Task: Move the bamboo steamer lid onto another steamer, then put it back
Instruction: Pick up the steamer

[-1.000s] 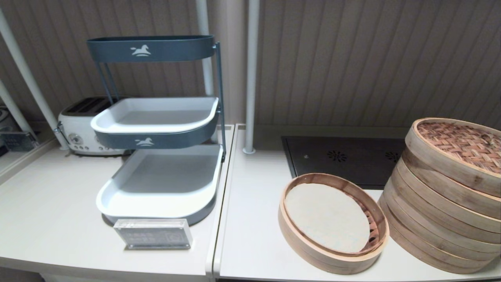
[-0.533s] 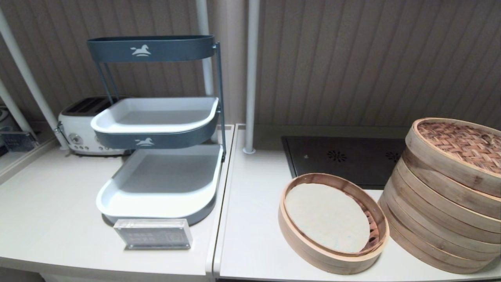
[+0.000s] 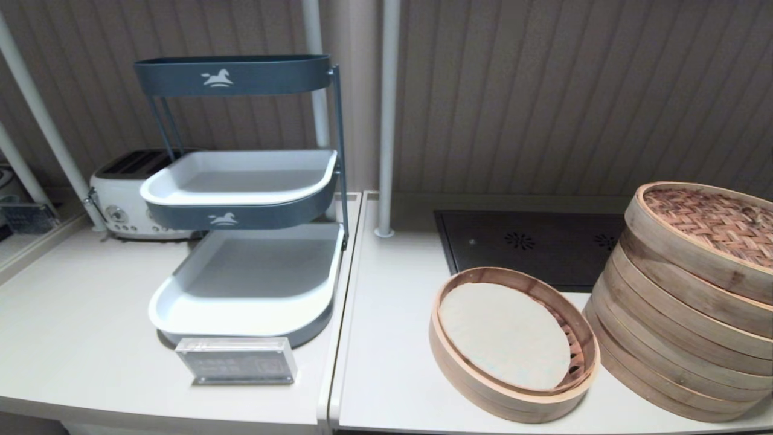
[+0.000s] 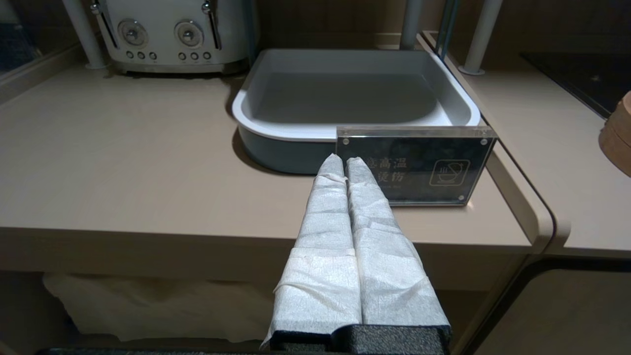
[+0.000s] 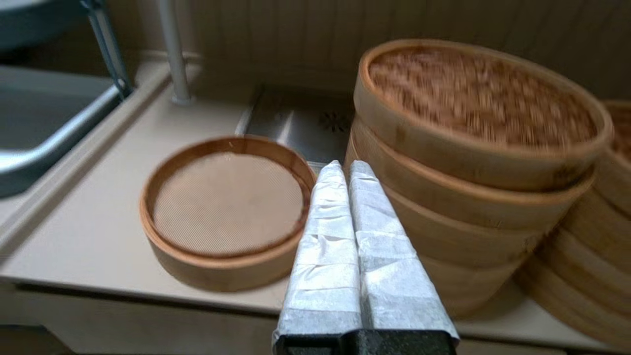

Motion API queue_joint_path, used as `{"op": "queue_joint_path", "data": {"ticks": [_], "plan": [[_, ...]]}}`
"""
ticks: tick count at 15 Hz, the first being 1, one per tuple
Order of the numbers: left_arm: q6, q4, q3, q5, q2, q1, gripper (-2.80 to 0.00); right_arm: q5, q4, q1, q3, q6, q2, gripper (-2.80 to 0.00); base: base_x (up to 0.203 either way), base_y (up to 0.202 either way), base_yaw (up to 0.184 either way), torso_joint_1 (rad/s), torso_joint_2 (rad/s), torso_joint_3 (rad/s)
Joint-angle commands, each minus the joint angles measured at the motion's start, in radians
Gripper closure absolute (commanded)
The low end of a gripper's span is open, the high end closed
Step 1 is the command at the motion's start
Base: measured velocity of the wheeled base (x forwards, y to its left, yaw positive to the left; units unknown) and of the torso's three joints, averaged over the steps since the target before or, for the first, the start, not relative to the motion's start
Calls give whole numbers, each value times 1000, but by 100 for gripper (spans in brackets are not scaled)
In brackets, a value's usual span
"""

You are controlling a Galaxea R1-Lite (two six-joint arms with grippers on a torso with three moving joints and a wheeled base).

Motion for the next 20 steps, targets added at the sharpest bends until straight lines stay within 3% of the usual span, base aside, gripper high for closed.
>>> {"op": "queue_joint_path", "data": {"ticks": [1,4,8,12,17,18,20], "plan": [[0,-1,28,0,0,0,0,1,21,4,-194,22,236,0,0,0,0,0,0,0],[0,0,28,0,0,0,0,-9,120,-9,-460,84,486,0,0,0,0,0,0,0],[0,-2,28,0,0,0,0,-27,307,-157,-804,123,800,0,0,0,0,0,0,0],[0,-2,28,0,0,0,0,-32,580,-243,-1200,166,1105,0,0,0,0,0,0,0],[0,-2,28,0,0,0,0,-7,668,-359,-1256,176,1280,0,0,0,0,0,0,0],[0,0,28,0,0,0,0,-3,657,-378,-1256,177,1298,-280,0,0,0,0,0,0],[0,-1,28,0,0,0,0,-1,641,-391,-1251,175,1314,-280,0,0,0,0,0,0]]}}
